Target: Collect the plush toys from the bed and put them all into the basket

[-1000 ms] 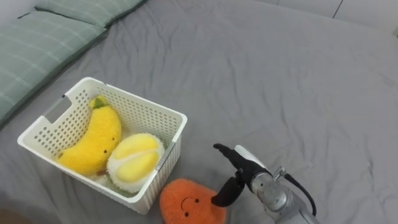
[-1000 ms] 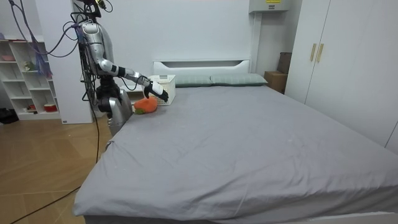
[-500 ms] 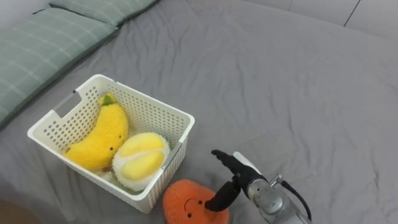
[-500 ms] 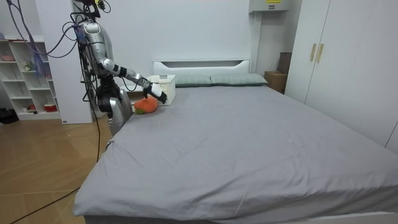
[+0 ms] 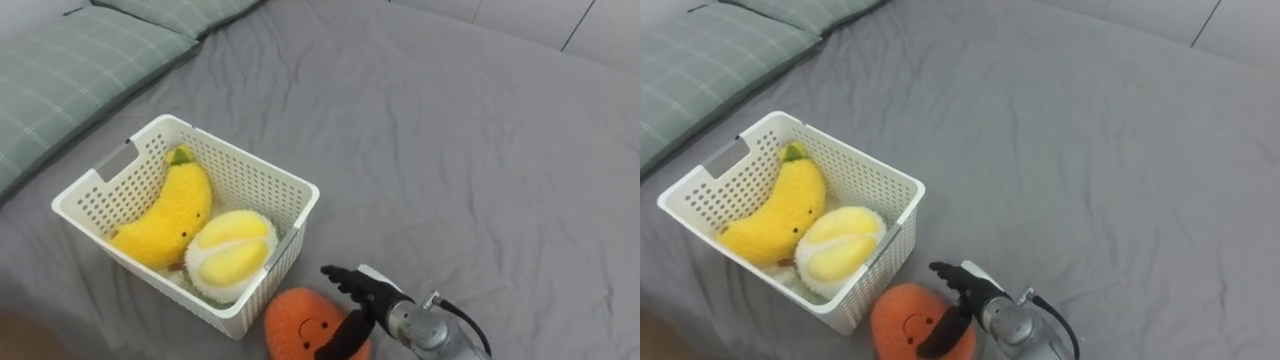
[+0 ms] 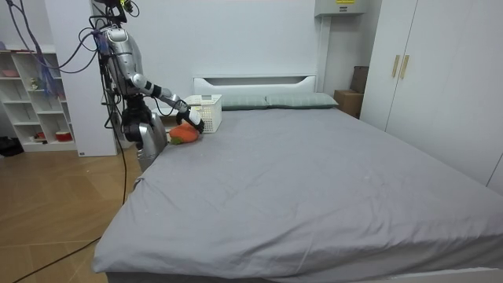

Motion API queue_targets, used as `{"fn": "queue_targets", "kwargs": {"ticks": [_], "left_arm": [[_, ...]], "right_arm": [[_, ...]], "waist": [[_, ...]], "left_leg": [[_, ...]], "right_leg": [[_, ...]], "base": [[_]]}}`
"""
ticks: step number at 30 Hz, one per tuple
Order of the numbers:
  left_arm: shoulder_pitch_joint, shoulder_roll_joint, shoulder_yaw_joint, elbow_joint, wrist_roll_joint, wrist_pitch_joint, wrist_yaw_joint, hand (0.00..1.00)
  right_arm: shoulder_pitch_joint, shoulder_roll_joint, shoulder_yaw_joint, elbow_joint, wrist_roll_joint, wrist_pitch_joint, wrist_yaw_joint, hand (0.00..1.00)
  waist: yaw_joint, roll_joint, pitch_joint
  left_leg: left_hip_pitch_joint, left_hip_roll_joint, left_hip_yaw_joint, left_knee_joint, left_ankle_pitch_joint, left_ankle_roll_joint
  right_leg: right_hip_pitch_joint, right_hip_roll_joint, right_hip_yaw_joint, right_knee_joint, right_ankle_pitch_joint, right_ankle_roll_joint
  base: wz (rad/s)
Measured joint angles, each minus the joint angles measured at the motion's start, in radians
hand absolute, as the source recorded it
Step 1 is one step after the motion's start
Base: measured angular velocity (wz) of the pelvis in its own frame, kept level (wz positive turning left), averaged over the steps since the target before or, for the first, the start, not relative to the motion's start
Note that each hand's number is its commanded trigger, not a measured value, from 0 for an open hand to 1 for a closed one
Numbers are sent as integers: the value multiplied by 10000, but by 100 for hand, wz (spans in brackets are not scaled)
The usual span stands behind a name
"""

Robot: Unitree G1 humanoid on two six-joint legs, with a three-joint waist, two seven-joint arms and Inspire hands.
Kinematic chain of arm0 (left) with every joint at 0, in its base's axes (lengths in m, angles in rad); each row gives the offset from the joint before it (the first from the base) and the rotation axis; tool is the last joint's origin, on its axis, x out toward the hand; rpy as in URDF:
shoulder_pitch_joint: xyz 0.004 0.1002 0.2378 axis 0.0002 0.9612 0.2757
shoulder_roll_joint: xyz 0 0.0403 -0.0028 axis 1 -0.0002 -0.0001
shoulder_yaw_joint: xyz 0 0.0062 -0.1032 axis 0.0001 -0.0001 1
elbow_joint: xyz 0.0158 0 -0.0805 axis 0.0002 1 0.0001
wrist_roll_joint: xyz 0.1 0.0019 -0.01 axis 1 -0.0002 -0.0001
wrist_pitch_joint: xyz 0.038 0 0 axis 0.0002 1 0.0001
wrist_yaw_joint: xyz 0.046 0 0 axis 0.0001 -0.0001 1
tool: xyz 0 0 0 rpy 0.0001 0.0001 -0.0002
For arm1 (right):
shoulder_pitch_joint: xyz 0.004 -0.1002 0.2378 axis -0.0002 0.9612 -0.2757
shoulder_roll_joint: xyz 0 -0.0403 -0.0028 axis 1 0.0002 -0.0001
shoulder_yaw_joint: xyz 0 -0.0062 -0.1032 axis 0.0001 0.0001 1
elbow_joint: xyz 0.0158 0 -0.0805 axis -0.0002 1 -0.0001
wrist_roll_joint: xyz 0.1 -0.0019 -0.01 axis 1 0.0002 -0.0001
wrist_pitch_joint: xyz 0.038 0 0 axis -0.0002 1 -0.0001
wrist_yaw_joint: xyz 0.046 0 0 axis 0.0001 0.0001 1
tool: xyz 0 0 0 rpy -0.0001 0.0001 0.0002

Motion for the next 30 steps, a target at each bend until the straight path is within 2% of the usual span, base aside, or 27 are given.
{"fn": "queue_targets", "kwargs": {"ticks": [8, 10, 11, 12, 14, 16, 17, 19, 20, 26, 30], "left_arm": [[3, -17, -1, 2, 127, 198, -6, 0], [-18, -18, -3, -9, 154, 207, -9, 0], [-22, -23, -7, -32, 162, 211, -11, 0], [-19, -25, -8, -37, 172, 212, -11, 0], [-5, -26, -7, -37, 196, 216, -7, 0], [-7, -26, -8, -41, 197, 217, -1, 0], [-5, -25, -7, -41, 197, 217, 1, 0], [-5, -28, -8, -46, 191, 216, 19, 0], [-11, -27, -4, -54, 191, 215, 29, 0], [-161, -6, 2, 1, 197, 200, 32, 0], [-151, 0, 1, 81, 195, 203, 42, 0]], "right_arm": [[-1, 86, 80, -1, 8, 7, 423, 0], [-9, 142, 86, -1, -23, 8, 440, 42], [-12, 163, 85, -1, -193, 10, 479, 57], [-12, 168, 85, -1, -302, 10, 525, 65], [-29, 180, 85, -3, -556, 11, 656, 74], [-91, 176, 76, -3, -729, 12, 647, 76], [-166, 172, 71, -4, -767, 12, 649, 80], [-258, 173, 78, -1, -769, 10, 646, 91], [-278, 173, 89, 2, -777, 8, 644, 100], [-333, 202, 285, 536, -867, 7, 577, 100], [-332, 215, 284, 718, -831, 10, 337, 100]], "waist": [[17, 9, 1], [9, 10, -1], [11, 13, 0], [12, 16, 0], [42, 16, -2], [21, 16, -6], [13, 13, -17], [14, 11, -20], [16, -2, -27], [156, -53, -53], [236, -46, -17]], "left_leg": [[-56, -18, -103, 14, 0, -2], [-152, -22, -134, 97, -1, -2], [-196, -22, -135, 132, -1, -3], [-211, -21, -136, 146, -2, -3], [-229, -28, -162, 151, -1, -3], [-260, -37, -196, 160, 0, -4], [-287, -37, -206, 163, 1, -5], [-300, -34, -206, 160, 3, -8], [-301, -32, -205, 150, 2, -8], [-292, -31, -230, 145, 2, -8], [-297, -33, -266, 169, -1, -11]], "right_leg": [[-7, 1, -63, -4, 0, 0], [-37, -1, -125, -9, 0, 0], [-69, -1, -126, -10, 0, 0], [-75, 0, -127, -10, 0, 0], [-76, 1, -141, -23, -2, 2], [-75, 5, -162, -66, -3, 1], [-70, 18, -168, -128, -1, -1], [-68, 25, -162, -148, -1, -1], [-68, 29, -148, -155, -1, -1], [-40, 33, -155, -155, 0, -1], [-17, 29, -222, -140, 1, -3]], "base": [[2], [7], [6], [0], [2], [5], [4], [2], [0], [0], [5]]}}
